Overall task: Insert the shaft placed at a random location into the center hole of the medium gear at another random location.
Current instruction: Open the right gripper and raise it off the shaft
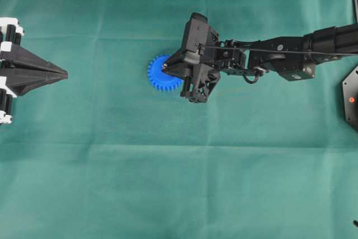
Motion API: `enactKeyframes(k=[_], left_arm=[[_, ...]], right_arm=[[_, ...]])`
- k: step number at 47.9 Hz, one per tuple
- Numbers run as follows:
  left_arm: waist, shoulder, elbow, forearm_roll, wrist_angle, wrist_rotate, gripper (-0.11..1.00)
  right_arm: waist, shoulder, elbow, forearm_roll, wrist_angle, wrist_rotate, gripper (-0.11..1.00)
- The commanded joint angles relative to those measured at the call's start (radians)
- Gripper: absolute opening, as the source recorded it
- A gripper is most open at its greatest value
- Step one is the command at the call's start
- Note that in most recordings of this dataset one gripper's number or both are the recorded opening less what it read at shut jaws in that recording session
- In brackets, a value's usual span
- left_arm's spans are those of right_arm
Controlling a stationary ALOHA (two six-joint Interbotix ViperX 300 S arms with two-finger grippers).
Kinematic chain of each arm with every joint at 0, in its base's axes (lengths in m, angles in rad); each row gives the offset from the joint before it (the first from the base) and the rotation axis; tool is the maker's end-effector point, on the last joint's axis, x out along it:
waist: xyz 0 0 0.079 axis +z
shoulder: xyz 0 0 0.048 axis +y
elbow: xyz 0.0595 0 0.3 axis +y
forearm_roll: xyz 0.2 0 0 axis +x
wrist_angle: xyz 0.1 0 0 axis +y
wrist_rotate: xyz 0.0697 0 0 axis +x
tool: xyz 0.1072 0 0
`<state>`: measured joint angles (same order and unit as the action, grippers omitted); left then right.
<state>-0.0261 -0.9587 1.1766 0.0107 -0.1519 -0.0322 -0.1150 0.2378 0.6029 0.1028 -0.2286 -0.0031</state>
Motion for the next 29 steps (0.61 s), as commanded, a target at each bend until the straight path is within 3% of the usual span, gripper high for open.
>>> enactKeyframes(k=[1, 11, 29], left_arm=[[-0.002, 0.008, -0.02, 0.003, -0.005, -0.002, 0.0], [-0.002, 0.008, -0.018, 0.003, -0.005, -0.002, 0.0], [-0.003, 0.008, -0.018, 0.003, -0.005, -0.002, 0.0]], right_arm=[[0.003, -0.012, -0.018, 0.009, 0.008, 0.015, 0.3], [0.006, -0.012, -0.018, 0.02, 0.008, 0.015, 0.85], [0.017, -0.015, -0.023, 0.02, 0.005, 0.014, 0.83]])
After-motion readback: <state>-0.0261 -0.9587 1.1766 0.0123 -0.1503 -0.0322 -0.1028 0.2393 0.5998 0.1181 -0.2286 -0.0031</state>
